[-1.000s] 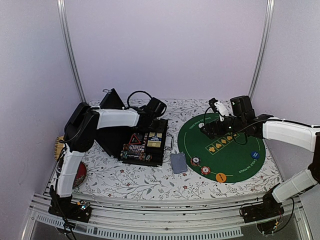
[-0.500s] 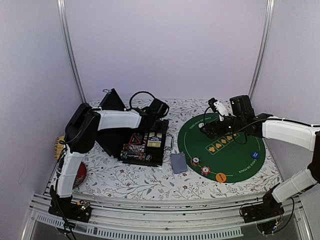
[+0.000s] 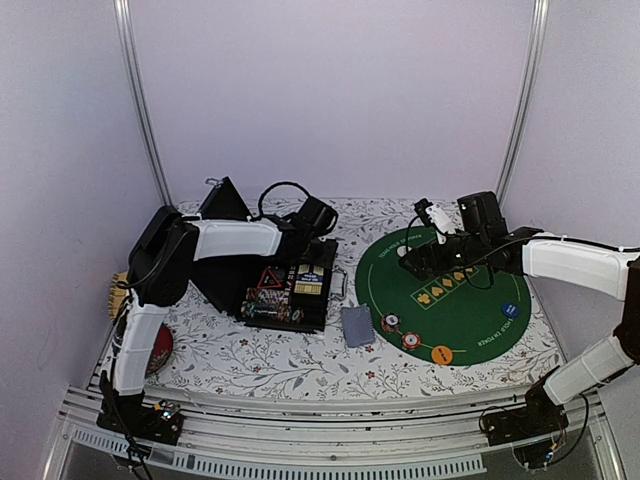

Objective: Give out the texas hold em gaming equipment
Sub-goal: Pick up the pile of poker chips from the chip case.

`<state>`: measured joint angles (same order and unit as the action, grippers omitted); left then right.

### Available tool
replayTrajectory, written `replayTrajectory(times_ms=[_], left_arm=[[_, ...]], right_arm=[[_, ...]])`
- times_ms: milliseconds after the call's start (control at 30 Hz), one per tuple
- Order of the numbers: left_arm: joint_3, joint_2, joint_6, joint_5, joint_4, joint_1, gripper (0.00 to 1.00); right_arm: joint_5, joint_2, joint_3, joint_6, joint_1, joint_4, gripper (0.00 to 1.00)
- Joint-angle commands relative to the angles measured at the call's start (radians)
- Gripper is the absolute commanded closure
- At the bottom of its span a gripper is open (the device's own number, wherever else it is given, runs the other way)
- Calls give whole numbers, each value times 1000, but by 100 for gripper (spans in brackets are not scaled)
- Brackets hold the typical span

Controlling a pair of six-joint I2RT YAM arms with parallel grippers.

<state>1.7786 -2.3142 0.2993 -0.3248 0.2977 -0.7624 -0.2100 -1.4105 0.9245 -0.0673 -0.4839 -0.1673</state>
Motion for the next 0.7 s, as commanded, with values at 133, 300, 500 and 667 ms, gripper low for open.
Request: replayTrajectory(times_ms=[133,300,500,667], left_arm=[[-44,71,11,44,12,3,33],[-41,49,26,76,8,13,32],[-20,47,3,63,4,-3,33],[1,48,-21,55,2,-18,32]], right_arm=[[-15,-12,31,-6,-1,-11,2],[-17,-12,30,-6,-1,-14,2],[-22,-19,31,-6,-1,-18,2],[-29,-24,35,-7,-1,-24,2]])
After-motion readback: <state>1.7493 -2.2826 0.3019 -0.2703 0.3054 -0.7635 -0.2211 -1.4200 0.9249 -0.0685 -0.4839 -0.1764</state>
